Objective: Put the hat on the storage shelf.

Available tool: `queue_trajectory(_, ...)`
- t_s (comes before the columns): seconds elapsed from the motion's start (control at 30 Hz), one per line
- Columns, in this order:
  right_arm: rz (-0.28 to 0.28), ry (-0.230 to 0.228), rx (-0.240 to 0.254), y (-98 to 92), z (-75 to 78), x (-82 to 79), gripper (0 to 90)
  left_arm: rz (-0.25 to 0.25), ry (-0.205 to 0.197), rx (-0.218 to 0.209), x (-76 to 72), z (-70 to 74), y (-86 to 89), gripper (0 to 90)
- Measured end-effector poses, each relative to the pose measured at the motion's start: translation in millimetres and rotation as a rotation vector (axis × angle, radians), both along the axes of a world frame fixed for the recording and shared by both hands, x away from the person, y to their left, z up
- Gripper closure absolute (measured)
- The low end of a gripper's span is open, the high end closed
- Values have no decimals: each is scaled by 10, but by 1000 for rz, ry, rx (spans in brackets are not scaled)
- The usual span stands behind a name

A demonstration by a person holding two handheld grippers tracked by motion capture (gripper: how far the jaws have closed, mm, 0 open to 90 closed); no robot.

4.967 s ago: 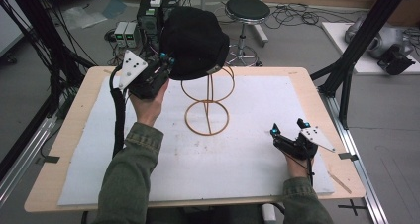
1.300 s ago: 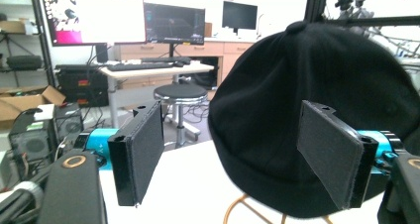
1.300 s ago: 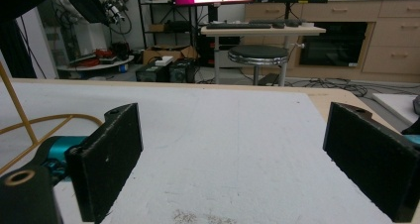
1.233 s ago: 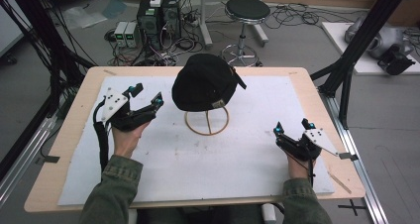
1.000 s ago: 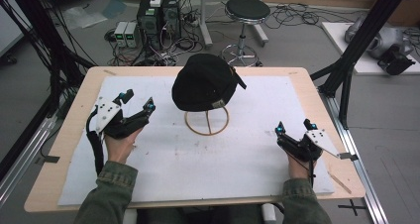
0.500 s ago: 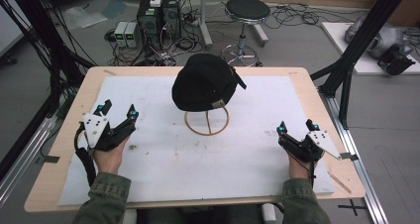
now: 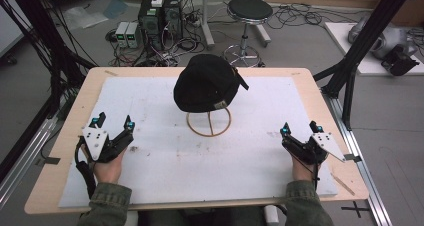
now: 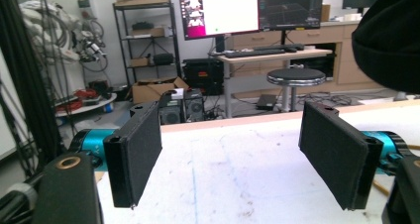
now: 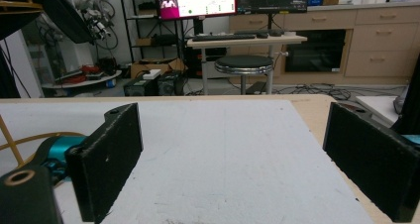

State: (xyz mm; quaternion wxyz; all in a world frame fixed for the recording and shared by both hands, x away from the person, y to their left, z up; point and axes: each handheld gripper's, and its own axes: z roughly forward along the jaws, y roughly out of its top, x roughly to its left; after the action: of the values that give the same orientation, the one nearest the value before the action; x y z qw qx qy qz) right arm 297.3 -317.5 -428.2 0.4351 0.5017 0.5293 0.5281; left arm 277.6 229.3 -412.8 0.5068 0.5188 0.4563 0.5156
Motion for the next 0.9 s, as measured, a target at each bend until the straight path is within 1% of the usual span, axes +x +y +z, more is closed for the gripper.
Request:
queue_trajectory(0.03, 0, -1, 0, -6, -1, -1, 76, 8, 3, -2, -16, -31, 17, 246)
queue_trajectory(0.17, -9, 1, 29, -35, -14, -7, 76, 16, 14, -30, -64, -138, 83, 244)
queue_trajectory(0.2, -10, 1, 36, -40, -16, -10, 76, 18, 21, -29, -79, -167, 104, 245)
queue_trajectory(0.27, -14, 3, 39, -49, -19, -13, 76, 17, 26, -45, -83, -191, 120, 245)
queue_trajectory(0.3, -15, 1, 41, -51, -21, -12, 76, 17, 32, -47, -86, -197, 131, 244)
queue_trajectory(0.33, -16, 2, 42, -52, -22, -16, 76, 25, 30, -50, -89, -197, 139, 242)
queue_trajectory(0.43, -18, 4, 43, -49, -26, -20, 76, 33, 24, -40, -97, -207, 164, 241)
queue_trajectory(0.53, -20, 8, 38, -46, -34, -19, 76, 44, 22, -48, -111, -231, 201, 240)
queue_trajectory(0.57, -18, 12, 40, -43, -36, -20, 76, 46, 24, -45, -112, -238, 207, 241)
queue_trajectory(0.7, -17, 13, 42, -41, -41, -18, 76, 48, 37, -22, -123, -267, 215, 240)
queue_trajectory(0.77, -15, 10, 40, -45, -41, -13, 76, 54, 39, -1, -131, -277, 220, 236)
queue_trajectory(0.9, -9, 18, 41, -52, -47, 0, 76, 59, 38, -10, -156, -286, 253, 233)
